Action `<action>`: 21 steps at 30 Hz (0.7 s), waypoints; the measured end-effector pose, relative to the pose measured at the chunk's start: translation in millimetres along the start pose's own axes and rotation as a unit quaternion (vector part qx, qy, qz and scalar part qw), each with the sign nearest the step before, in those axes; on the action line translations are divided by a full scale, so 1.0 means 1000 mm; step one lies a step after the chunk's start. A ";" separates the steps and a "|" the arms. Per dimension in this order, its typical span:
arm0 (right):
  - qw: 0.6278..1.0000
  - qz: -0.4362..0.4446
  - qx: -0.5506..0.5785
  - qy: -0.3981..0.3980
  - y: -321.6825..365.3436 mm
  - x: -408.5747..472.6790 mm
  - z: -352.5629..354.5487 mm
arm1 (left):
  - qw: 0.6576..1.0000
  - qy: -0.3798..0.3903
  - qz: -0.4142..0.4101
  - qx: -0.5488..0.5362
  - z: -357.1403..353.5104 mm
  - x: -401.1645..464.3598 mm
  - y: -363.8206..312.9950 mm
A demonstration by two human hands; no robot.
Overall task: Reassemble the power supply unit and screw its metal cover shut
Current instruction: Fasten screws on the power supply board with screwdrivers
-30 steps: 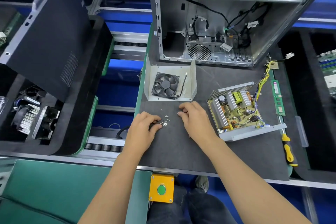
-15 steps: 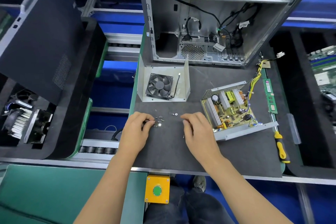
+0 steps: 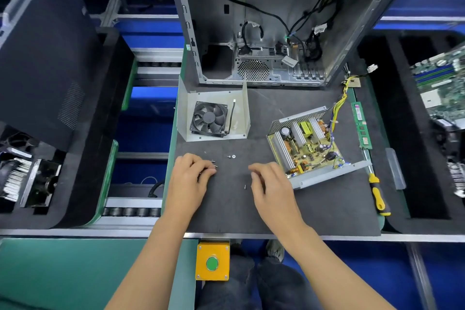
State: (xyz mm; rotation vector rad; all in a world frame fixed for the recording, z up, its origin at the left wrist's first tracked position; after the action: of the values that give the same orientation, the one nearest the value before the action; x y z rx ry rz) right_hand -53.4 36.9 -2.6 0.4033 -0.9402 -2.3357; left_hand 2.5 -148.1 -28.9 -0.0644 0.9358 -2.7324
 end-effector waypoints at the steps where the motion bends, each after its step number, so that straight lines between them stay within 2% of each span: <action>1: 1.000 -0.004 -0.016 0.005 0.001 0.008 -0.003 | 1.000 -0.008 0.001 -0.012 0.002 0.000 -0.002; 7: 0.992 -0.035 -0.080 0.095 -0.001 0.065 -0.037 | 0.995 -0.020 0.058 -0.084 0.003 -0.007 -0.004; 11: 0.985 -0.054 -0.108 0.119 -0.006 0.073 -0.041 | 0.991 0.017 0.085 -0.107 -0.010 -0.012 -0.004; 15: 0.983 -0.078 -0.152 0.065 -0.007 0.055 -0.013 | 0.991 0.055 0.056 -0.110 -0.027 -0.010 -0.024; 21: 0.959 -0.081 -0.221 0.159 -0.014 0.029 -0.019 | 0.994 0.099 -0.019 -0.049 -0.050 0.017 -0.060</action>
State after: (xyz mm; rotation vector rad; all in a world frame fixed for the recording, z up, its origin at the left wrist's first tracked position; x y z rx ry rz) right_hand -73.1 17.0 -27.9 0.6602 -0.2277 -2.4371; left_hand -33.1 -77.0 -32.8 0.1749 1.1318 -2.7647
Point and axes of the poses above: each hand's wrist, its own x-axis towards the middle knuckle, its own z-axis out of the back of the hand, y = z × x, the point moved 10 cm from there along x, towards the middle knuckle, and after that the axes turned 14 degrees about y, right-handed, at the moved point
